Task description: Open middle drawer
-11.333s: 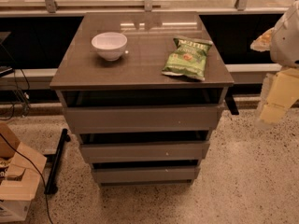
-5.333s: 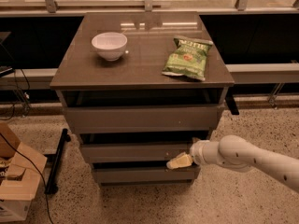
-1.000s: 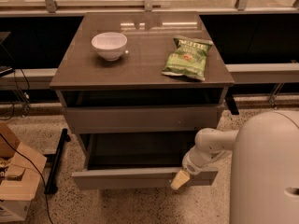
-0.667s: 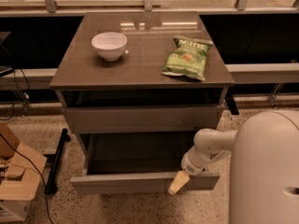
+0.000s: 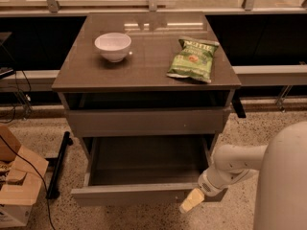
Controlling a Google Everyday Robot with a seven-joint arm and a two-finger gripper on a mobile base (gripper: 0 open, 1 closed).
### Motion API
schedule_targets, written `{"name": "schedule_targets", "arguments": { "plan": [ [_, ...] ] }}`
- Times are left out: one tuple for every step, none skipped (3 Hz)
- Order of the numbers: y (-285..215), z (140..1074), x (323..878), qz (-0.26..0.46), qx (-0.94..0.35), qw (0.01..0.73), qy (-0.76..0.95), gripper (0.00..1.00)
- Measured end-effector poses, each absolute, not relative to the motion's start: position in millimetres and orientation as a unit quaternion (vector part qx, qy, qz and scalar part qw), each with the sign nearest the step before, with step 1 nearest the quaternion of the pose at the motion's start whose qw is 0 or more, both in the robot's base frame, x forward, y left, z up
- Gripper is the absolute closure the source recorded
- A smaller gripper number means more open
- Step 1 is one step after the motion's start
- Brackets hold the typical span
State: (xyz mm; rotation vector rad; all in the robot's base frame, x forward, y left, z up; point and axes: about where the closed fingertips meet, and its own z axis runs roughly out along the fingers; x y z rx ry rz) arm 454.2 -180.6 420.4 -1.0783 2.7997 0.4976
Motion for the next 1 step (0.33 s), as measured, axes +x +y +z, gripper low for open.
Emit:
{"name": "schedule_targets", "arguments": {
  "plan": [
    [-177.2, 420.4, 454.4, 0.163, -0.354, 0.050, 0.919, 0.00]
  ]
}}
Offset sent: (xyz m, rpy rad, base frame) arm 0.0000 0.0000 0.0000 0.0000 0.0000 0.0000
